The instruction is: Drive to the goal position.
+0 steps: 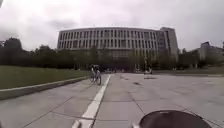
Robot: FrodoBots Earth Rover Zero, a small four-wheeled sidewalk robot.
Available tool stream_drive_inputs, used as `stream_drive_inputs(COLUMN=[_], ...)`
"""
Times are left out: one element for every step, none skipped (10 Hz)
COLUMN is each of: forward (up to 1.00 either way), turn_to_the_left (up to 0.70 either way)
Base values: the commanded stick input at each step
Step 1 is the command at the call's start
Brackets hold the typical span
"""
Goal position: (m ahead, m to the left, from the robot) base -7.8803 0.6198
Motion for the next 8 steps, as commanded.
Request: stream_drive_inputs(forward=[0.7,0.7,0.7,0.7,0.7,0.7,0.7,0.7], turn_to_the_left=[-0.32,-0.28,-0.24,-0.1,0.0,0.0,0.0,0.0])
